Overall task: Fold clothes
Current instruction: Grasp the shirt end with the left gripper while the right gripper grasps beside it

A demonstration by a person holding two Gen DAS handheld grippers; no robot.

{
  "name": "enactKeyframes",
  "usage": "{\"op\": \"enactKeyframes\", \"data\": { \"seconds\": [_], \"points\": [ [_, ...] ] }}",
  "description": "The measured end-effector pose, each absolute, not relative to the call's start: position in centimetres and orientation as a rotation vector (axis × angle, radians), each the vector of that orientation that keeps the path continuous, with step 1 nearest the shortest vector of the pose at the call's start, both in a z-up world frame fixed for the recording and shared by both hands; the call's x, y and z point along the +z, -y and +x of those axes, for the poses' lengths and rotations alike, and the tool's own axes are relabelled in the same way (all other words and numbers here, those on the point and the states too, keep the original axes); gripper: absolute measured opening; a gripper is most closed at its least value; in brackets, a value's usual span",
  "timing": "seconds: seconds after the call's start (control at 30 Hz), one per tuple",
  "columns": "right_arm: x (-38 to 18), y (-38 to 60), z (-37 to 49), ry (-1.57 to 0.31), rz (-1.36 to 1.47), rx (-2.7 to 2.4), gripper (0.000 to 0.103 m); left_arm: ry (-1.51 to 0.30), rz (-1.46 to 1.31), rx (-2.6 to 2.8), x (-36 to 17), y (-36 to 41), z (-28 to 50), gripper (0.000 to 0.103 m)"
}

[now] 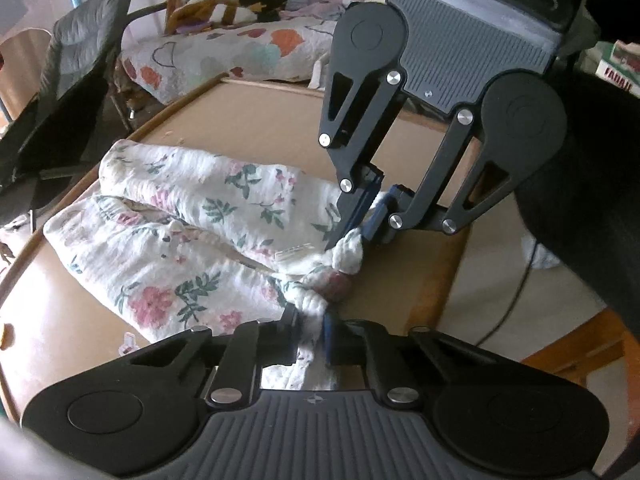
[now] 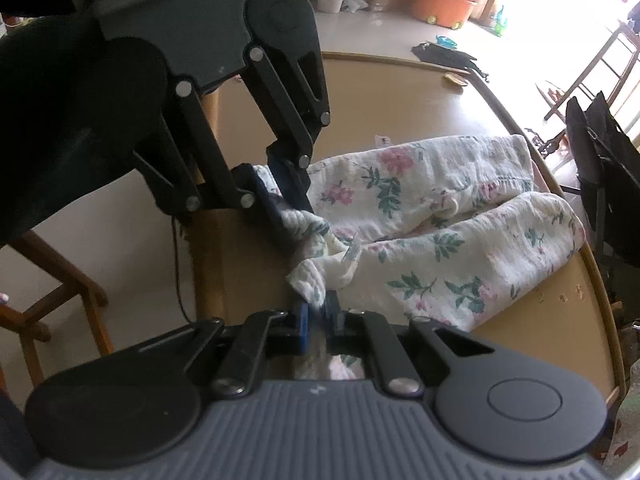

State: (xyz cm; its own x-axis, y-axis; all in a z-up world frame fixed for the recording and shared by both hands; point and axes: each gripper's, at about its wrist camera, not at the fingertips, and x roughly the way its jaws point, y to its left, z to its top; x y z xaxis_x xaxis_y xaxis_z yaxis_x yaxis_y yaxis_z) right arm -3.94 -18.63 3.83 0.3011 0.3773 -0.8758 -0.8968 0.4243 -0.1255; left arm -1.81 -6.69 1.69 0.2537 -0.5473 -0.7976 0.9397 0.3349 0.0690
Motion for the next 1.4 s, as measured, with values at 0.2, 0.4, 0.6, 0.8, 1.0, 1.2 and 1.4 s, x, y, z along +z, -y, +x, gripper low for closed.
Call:
{"op": "enactKeyframes", "data": {
  "seconds": [0.2,0.4,0.6,0.8,1.0,1.2,1.4],
  "points": [
    [5.4,18.9,-4.5,-0.922,-0.703,1.007,0.008,-0.761,0.656,-1.164,3.4,7.1,-3.3,0.011],
    [6.1,18.9,-4.1,-0.952,-0.699,1.047,0.008,-0.773,0.709,-1.225,4.3,8.2,-3.7,0.011],
    [6.6,19.2,-2.0,-0.982,-0.681,1.031,0.008,-0.768,0.723,-1.192,4.6,8.8,-2.2,0.011],
    [6.5,19.1,0.1,-0.996,-0.711,1.006,0.008,-0.782,0.708,-1.152,4.5,9.3,-0.3,0.011],
    [5.7,18.3,0.8,-0.964,-0.744,0.974,0.011,-0.800,0.735,-1.119,4.0,9.5,0.3,0.012],
    [6.9,18.1,0.3,-0.905,-0.761,0.965,0.025,-0.808,0.733,-1.094,4.0,9.1,0.1,0.016],
    [10.2,19.5,0.3,-0.814,-0.694,0.903,0.032,-0.819,0.725,-1.073,4.2,9.2,0.4,0.019]
  ]
}}
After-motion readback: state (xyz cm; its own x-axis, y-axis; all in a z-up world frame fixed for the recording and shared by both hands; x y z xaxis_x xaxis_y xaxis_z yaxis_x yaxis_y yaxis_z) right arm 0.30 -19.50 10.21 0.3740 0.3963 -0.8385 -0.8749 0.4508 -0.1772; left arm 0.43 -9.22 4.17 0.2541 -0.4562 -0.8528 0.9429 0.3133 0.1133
